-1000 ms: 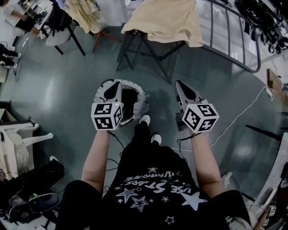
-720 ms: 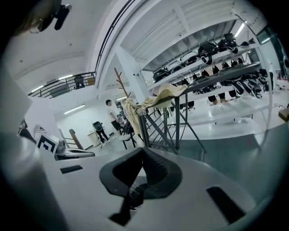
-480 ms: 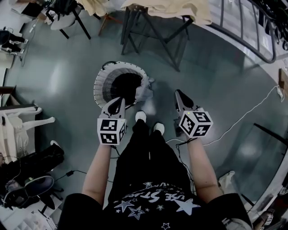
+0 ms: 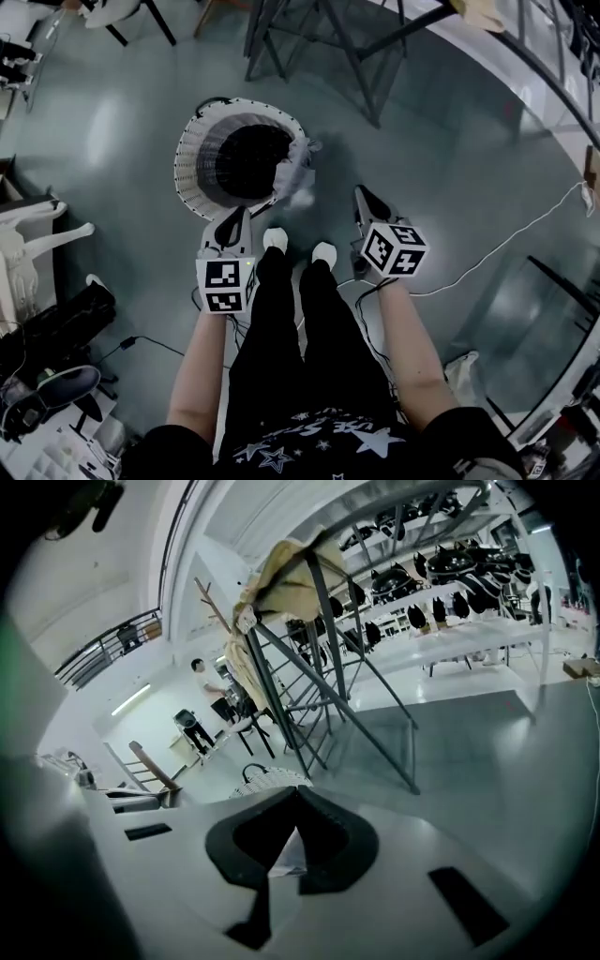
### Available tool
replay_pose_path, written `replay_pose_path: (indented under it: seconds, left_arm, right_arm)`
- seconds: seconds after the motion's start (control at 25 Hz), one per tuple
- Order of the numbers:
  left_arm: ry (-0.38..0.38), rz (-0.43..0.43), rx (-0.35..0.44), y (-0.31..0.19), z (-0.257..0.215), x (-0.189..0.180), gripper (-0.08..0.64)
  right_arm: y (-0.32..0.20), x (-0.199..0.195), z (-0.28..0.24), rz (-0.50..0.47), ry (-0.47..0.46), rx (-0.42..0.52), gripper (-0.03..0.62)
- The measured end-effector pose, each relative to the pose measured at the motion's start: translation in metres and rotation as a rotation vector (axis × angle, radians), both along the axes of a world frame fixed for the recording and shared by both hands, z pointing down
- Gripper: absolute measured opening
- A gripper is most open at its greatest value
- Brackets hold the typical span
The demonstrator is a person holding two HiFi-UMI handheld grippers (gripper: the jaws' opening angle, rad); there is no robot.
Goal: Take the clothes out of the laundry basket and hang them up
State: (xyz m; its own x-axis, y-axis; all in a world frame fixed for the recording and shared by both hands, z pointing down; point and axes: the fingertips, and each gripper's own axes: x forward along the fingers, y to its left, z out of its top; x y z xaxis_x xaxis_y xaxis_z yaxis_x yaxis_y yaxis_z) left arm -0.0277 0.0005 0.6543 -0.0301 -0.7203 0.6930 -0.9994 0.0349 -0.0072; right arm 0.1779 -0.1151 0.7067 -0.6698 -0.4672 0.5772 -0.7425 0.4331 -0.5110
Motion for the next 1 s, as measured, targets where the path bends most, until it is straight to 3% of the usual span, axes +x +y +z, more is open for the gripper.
replay_pose_path:
  seconds: [0.24,0.48,0.76,1.0]
  left_arm:
    - [0.004,0.012,-0.023,-0.009,0.074,-0.028,0.018]
    - [-0.01,0.064,-0.02,-0.028,0.132,-0.048,0.018]
    - [0.019,0.1,0.0,-0.044,0.164,-0.065,0.018]
    - [0.041,0.102,0.005,-0.046,0.186,-0.076,0.018]
  right_arm:
    - [-0.018,-0.025,0.093,0.078,-0.014,-0.147,0.012]
    - [-0.033,-0.049,0.154,0.219,-0.128,-0.331,0.064]
    - [-0.054,-0.081,0.215,0.404,-0.257,-0.542,0.133]
    - [-0.073,-0.09,0.265,0.521,-0.296,-0.671,0.199]
